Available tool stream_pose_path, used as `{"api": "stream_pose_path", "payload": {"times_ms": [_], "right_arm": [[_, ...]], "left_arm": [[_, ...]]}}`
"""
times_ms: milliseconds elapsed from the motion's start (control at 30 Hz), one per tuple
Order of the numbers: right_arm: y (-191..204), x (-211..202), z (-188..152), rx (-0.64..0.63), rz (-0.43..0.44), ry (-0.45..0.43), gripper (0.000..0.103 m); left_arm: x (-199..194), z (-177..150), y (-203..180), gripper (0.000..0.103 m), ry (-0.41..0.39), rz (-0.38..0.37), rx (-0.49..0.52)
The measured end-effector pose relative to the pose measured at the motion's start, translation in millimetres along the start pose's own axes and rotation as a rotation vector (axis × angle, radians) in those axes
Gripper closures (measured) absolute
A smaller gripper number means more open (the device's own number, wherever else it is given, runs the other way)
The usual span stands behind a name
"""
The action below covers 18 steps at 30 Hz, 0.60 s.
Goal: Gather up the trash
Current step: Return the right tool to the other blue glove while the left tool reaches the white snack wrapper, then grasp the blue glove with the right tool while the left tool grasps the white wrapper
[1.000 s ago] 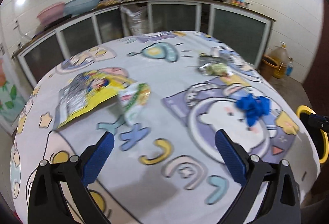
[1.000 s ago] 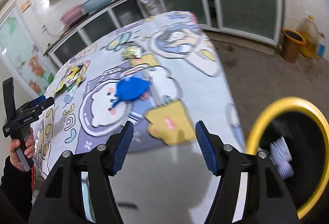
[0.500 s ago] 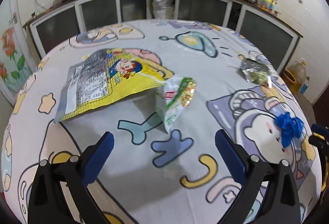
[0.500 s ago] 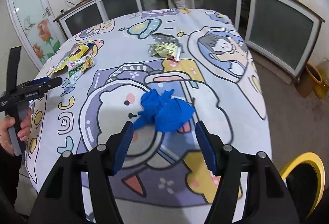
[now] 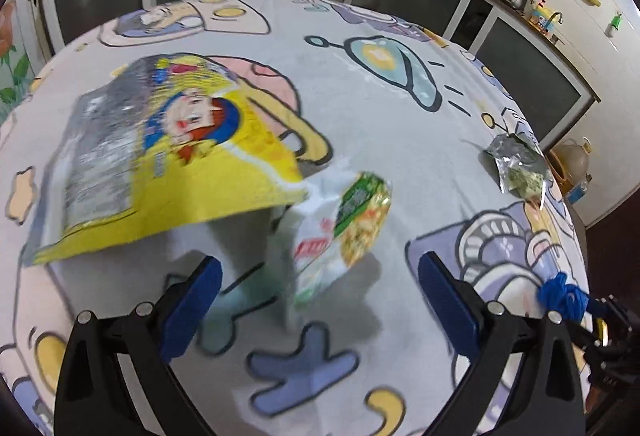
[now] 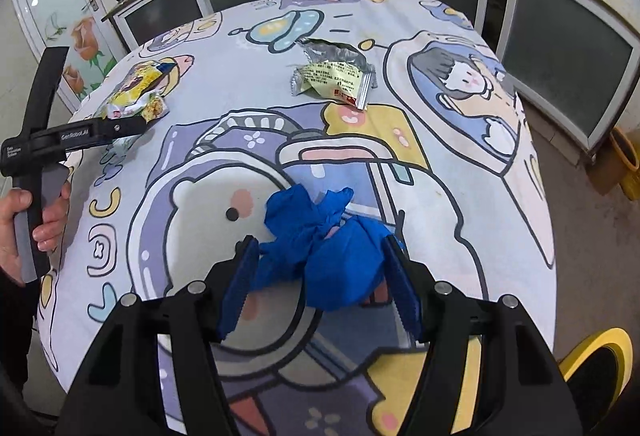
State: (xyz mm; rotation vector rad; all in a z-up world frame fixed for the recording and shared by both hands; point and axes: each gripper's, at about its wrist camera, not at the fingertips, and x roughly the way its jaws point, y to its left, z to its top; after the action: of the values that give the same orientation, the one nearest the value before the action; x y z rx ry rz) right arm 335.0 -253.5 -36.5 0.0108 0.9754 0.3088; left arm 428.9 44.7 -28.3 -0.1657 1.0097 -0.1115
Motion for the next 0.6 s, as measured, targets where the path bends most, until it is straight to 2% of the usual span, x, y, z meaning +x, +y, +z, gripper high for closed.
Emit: {"api": "stream_pose_path", "payload": {"times_ms": [67,167,200,233,267,300,333,367,433,600], "right_arm": [[-1.8,6.3,1.5,0.004,0.01,0.013,0.043],[-4.0,12.7,3.2,0.016,0.021,0.021,0.043],[-4.8,15.0,3.8,0.019,0.02,0.025,0.044],[-5.5,16.5,4.2,0.022,0.016,0.027,0.049],[-5.7,16.9,4.1,0.022,0.009,0.028,0.055],[-5.4,17.0,4.0,0.019,0.003,0.033,0.066],[-5.1,16.7,3.9,0.017,0.008,0.038,0.077],[-6.1,15.0,3.5,0.026,0.035,0.041,0.079],[-8.2,11.3,2.1,0.052,0.07,0.041,0.085],[-5.1,-9.3,-7.2,0.072,0.101,0.015,0.086]], "left_arm": [[6.7,4.6,-4.4,0.009,-0.012,0.018,0.006],[13.4,8.1,-7.4,0.018,-0.004,0.008,0.001],[14.4,8.4,-10.3,0.025,-0.016,0.023,0.006],[14.5,8.0,-12.3,0.039,-0.022,0.042,0.017],[14.2,8.0,-12.9,0.045,-0.024,0.055,0.026],[13.4,6.9,-14.6,0.055,-0.033,0.074,0.038],[11.4,5.8,-15.2,0.058,-0.042,0.073,0.047],[9.4,4.7,-15.3,0.068,-0.045,0.065,0.051],[4.3,2.7,-14.7,0.079,-0.044,0.05,0.05],[-18.7,-5.9,-17.1,0.08,-0.048,0.001,0.063]]}}
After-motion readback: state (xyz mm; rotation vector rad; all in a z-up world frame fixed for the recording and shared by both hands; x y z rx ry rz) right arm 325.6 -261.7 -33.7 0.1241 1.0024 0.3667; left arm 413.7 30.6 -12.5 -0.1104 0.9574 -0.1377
